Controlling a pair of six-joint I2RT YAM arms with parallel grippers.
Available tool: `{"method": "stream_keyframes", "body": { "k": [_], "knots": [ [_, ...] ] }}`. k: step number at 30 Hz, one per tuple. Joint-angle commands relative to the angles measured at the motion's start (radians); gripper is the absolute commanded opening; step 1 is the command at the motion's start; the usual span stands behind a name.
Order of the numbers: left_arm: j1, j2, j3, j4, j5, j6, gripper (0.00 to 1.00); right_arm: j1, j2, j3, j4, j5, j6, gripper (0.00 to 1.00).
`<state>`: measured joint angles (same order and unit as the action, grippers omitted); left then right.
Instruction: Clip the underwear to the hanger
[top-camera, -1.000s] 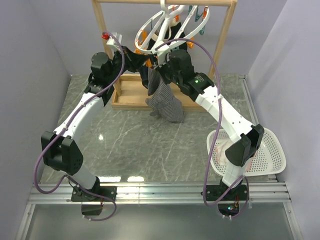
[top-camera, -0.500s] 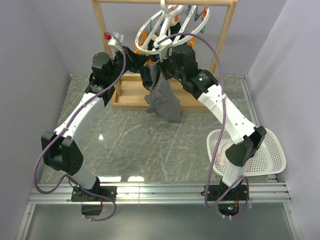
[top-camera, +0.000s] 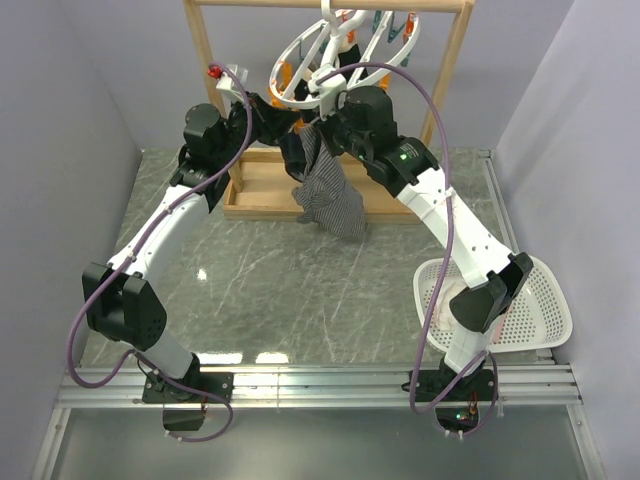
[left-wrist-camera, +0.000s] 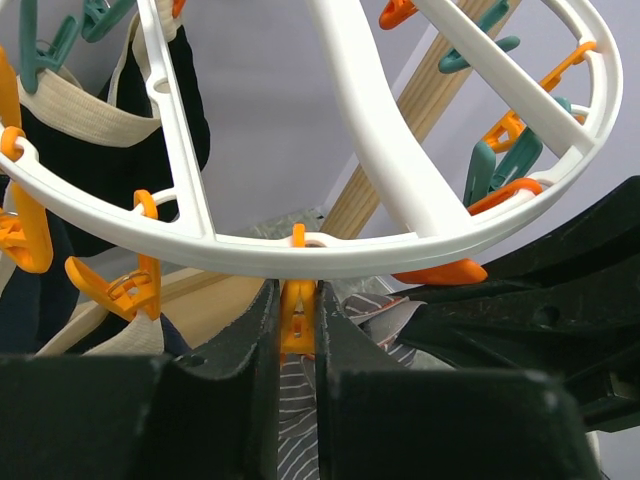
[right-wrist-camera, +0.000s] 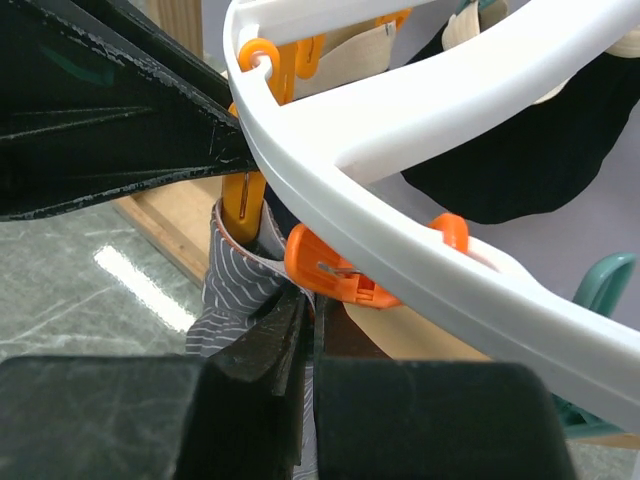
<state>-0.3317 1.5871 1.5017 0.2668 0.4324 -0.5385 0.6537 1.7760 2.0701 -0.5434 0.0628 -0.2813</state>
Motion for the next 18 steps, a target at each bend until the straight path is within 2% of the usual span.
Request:
{"method": "stream_keyframes", "body": {
  "k": [1, 18],
  "knots": [
    [-0.006, 0.007, 0.031, -0.040, 0.025, 0.012, 0.18, -0.006, 0.003, 0.058, 0.036, -0.004, 0.004, 0.00],
    [-0.004, 0.027, 0.104, -0.047, 0.029, 0.017, 0.29, -0.006, 0.025, 0.082, 0.030, -0.008, -0.002, 0.00]
  ]
}}
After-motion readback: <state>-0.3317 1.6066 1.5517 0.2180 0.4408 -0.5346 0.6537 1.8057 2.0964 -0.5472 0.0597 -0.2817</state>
